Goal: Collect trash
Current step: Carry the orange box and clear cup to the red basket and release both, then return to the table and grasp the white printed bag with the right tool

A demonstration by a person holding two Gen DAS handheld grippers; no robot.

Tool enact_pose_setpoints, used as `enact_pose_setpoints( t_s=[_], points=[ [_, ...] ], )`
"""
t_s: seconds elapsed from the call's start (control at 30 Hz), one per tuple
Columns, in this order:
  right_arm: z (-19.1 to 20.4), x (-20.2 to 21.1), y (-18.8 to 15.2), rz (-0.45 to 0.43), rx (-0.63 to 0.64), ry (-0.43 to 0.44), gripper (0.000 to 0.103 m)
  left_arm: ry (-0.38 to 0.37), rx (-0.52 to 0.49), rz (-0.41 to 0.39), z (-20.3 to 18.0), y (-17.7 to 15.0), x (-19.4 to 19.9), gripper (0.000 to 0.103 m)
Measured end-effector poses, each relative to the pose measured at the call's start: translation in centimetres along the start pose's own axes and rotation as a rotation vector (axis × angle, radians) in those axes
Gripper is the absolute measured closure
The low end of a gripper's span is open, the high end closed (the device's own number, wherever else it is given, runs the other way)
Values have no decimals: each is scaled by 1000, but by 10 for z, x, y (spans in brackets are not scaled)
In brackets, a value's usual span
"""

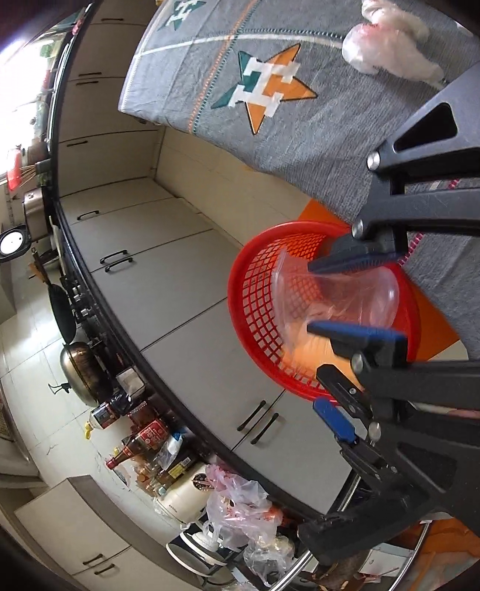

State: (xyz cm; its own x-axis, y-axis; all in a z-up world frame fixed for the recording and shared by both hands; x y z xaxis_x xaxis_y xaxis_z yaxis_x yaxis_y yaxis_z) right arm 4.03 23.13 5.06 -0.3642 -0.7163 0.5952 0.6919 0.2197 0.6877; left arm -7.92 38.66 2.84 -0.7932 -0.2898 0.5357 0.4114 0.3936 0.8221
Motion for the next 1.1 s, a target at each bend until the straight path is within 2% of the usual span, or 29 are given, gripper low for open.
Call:
enact_pose_setpoints(
  t_s=[0.27,0.37,0.5,0.63,0.8,1.1],
  points=[
    [1,28,-1,-42,28,-1,61,-35,25,-26,-3,-1,24,40],
    [1,49,-10,-68,44,-16,57,-52,3,-54,-17,-6,42,38],
    [-6,77,-28,-84,44,-13,57,-86,-42,-79,-44,-19,62,34],
    [-22,110,-51,-110,22,-15,57,-141,-91,-80,-78,-35,76,34],
    [-54,153,-77,-142,-38,-55,57,-240,-160,-40,-130,-56,83,34],
    [-133,260,-137,-248,-192,-192,57,-398,-326,10,-226,-99,96,34]
  ],
)
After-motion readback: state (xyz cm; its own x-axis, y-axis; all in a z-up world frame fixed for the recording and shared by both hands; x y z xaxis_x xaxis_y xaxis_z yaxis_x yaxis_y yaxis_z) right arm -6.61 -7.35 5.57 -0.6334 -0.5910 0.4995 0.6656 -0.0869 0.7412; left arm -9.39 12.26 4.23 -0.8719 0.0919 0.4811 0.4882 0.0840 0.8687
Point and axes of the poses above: each gripper's, at about its wrist camera, not at the fingertips, and x roughly against the way its jaws point, z to its left, y to its top, the point moved 1 cm from there along -x, roughly the way its jaws point, and after that the axes turned 8 degrees about -z, right-handed, at the moved point
